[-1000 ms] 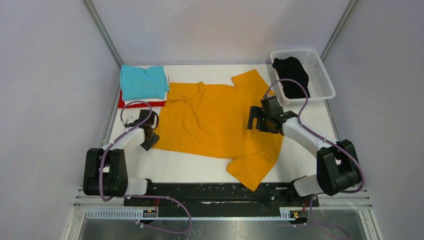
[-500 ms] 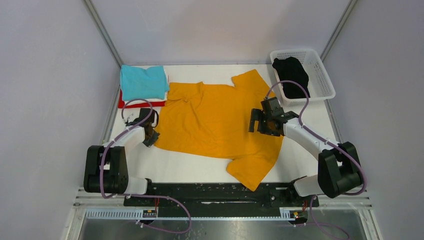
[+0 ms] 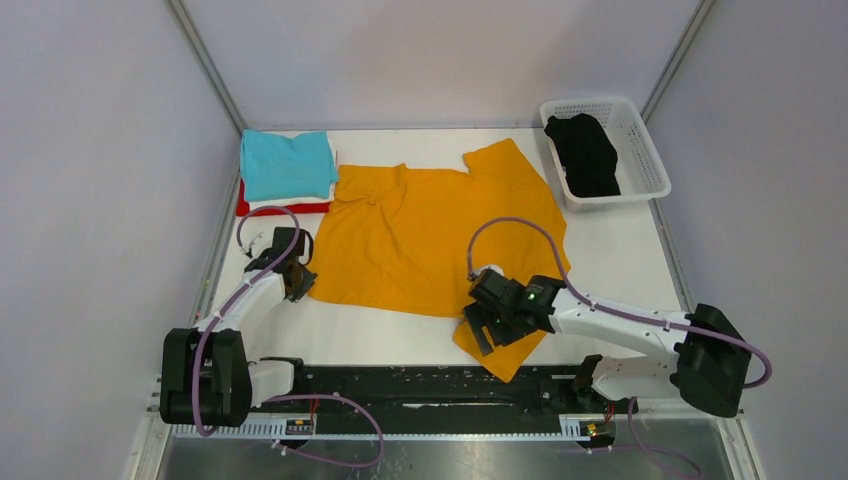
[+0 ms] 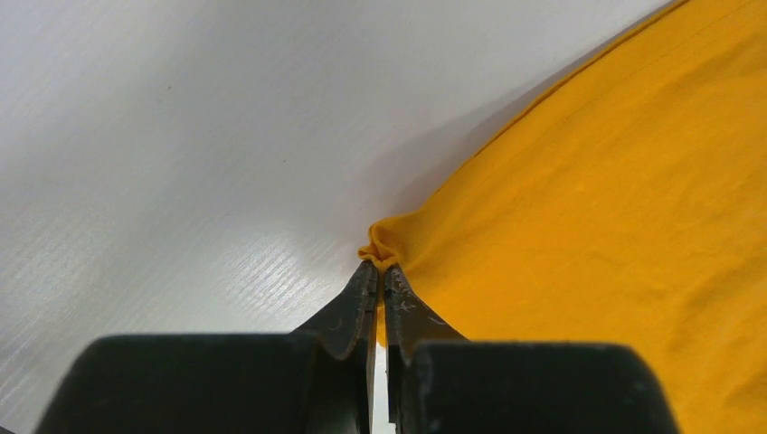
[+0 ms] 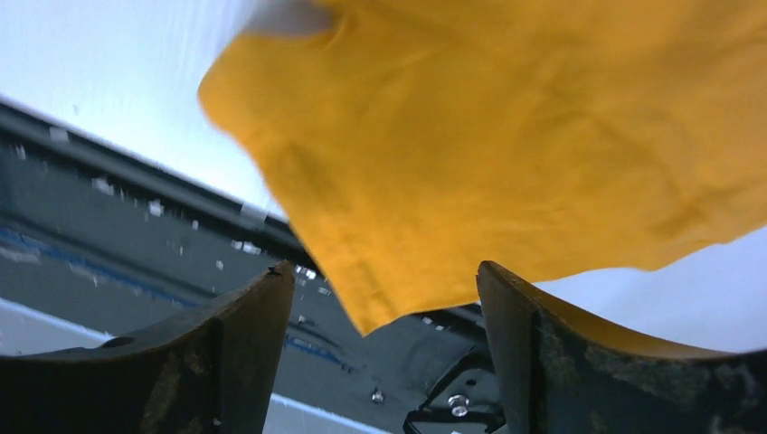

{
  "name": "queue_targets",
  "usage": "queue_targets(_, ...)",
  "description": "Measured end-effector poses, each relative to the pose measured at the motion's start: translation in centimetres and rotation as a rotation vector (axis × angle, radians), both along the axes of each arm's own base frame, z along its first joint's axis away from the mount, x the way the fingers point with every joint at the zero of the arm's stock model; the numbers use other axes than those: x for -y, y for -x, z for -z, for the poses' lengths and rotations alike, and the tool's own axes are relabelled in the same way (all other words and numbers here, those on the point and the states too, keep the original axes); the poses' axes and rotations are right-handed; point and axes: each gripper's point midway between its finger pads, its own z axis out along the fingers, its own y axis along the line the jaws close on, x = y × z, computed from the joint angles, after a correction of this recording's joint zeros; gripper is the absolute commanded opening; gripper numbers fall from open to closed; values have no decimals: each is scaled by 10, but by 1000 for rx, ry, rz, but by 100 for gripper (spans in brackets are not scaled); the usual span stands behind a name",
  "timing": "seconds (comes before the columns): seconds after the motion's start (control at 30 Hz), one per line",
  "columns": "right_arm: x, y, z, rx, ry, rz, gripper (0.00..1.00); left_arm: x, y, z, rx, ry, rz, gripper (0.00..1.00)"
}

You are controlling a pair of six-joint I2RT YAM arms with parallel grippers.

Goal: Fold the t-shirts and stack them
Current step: Grab the side of the flattened tshirt closest away from the robot with both arms

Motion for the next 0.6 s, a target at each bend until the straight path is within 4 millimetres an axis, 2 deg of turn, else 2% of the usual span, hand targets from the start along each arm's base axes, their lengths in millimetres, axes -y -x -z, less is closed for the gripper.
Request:
queue_targets(0.07,-6,19,4,-25,20,-68,73,0,0,0,1,1,0,0)
queue_targets(0.17,-10,34,14,-64,57,-105,69,0,0,0,1,2,1,0)
queue_targets(0.43,-11,53,47,-151,166,-130,62,1,0,0,1,3,1,0)
queue_targets(0.5,-10,53,47,-148,172,-123,53,1,0,0,1,3,1,0)
queue_targets(0.6,-5,50,48,-130,198,-103,28,1,0,0,2,3,1,0)
